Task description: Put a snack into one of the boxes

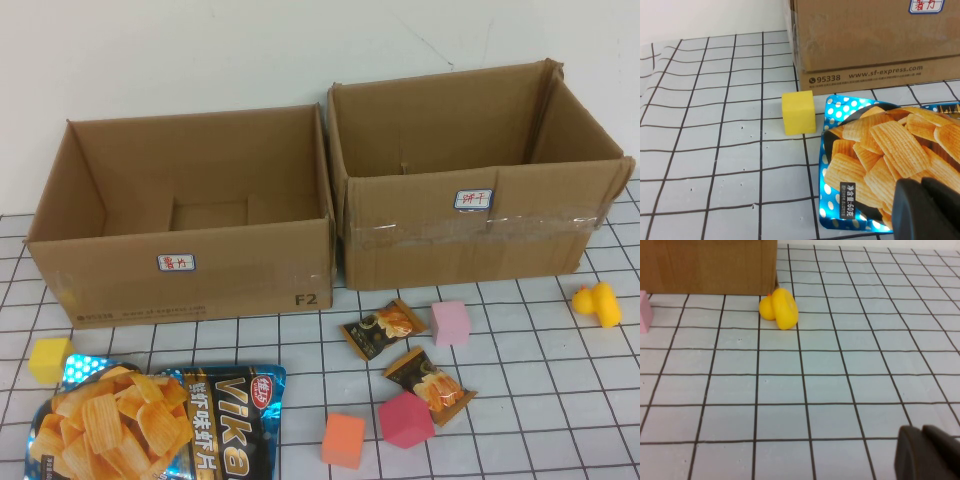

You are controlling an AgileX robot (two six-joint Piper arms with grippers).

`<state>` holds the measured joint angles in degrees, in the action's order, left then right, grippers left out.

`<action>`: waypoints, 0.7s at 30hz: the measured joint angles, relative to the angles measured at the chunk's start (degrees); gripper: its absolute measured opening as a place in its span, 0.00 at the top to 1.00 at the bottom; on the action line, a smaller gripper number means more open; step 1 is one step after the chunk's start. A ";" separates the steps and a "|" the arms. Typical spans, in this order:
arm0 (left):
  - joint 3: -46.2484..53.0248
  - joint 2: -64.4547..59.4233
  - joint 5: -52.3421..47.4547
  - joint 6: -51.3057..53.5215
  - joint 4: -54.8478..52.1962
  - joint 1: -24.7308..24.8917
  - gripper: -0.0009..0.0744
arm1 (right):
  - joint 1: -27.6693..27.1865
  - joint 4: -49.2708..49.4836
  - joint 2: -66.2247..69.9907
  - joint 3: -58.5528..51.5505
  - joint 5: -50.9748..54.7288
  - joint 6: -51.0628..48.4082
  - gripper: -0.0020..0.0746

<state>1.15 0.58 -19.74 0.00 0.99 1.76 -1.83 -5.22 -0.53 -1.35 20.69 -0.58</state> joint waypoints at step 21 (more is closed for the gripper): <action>0.00 0.00 0.00 0.00 0.00 0.00 0.99 | 0.00 -0.41 0.00 0.00 -0.37 0.00 0.98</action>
<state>1.15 0.58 -19.74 0.00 0.99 1.76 -1.83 -5.63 -0.53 -1.35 20.33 -0.58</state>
